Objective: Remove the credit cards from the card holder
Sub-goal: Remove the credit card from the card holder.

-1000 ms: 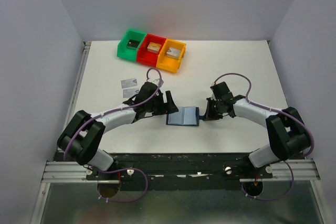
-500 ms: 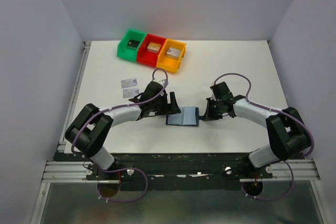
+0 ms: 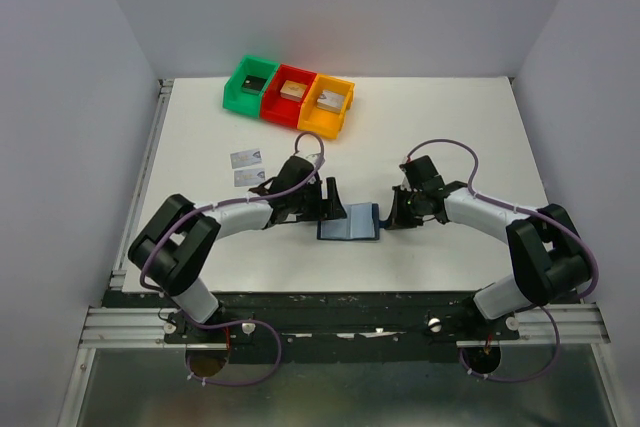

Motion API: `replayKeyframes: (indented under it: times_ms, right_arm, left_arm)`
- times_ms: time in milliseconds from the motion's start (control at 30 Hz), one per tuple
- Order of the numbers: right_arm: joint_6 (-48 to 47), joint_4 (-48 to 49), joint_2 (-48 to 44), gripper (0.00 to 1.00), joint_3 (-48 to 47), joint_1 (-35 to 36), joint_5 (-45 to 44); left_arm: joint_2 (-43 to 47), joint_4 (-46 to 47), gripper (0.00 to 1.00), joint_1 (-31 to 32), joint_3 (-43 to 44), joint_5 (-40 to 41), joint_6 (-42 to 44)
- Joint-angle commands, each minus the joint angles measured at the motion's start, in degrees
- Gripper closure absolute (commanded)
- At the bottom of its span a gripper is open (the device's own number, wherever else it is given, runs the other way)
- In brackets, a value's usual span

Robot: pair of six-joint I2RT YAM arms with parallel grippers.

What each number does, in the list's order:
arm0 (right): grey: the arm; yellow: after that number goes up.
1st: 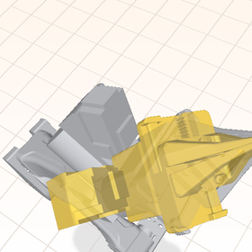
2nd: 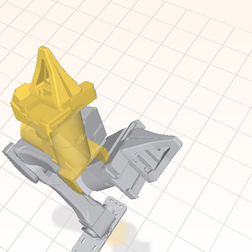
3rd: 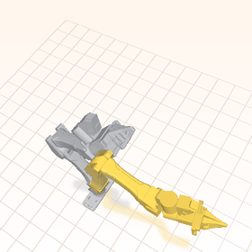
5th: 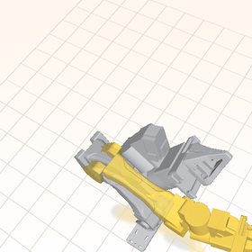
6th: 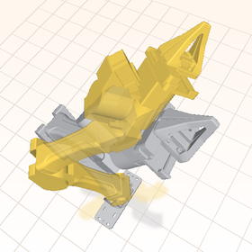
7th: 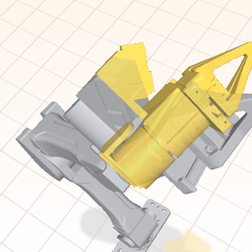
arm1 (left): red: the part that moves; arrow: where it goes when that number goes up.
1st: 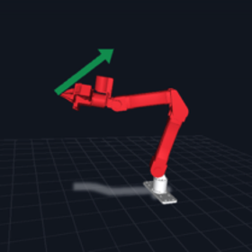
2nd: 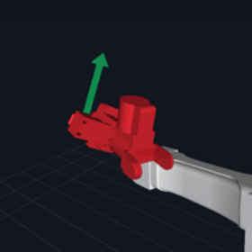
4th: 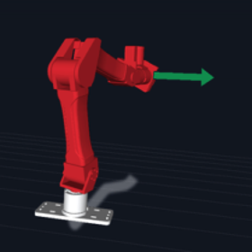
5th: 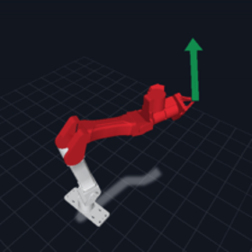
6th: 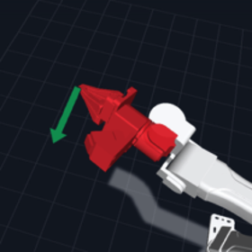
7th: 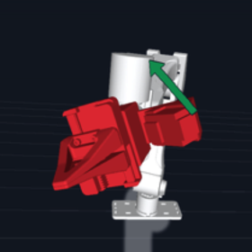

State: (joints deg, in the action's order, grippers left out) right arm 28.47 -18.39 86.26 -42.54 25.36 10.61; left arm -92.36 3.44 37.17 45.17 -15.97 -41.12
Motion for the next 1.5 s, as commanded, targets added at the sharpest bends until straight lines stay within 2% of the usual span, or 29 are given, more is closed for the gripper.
replayKeyframes:
  times_ms: [0, 267, 1000, 1467]
  right_arm:
    - [-0.17, 1.34, 0.84, 1.0, -0.17, -0.49, 1.52]
    - [-0.26, 0.99, 0.05, 1.0, 0.01, -0.4, 1.08]
    - [-0.34, 0.99, -0.04, 1.0, -0.08, -0.49, 1.69]
    - [-0.26, 1.96, 2.42, 1.0, -0.35, -0.4, 3.8]
  left_arm:
    - [-1.51, 0.51, 0.16, 0.98, 1.5, -2.49, 0.96]
    - [5.6, -2.04, 0.16, 1.06, -1.05, 5.94, 1.04]
    - [0.87, -0.98, 0.17, 1.86, 0.36, 2.52, 1.4]
    - [-1.07, 2.36, 0.17, 2.91, 1.68, -2.58, 3.07]
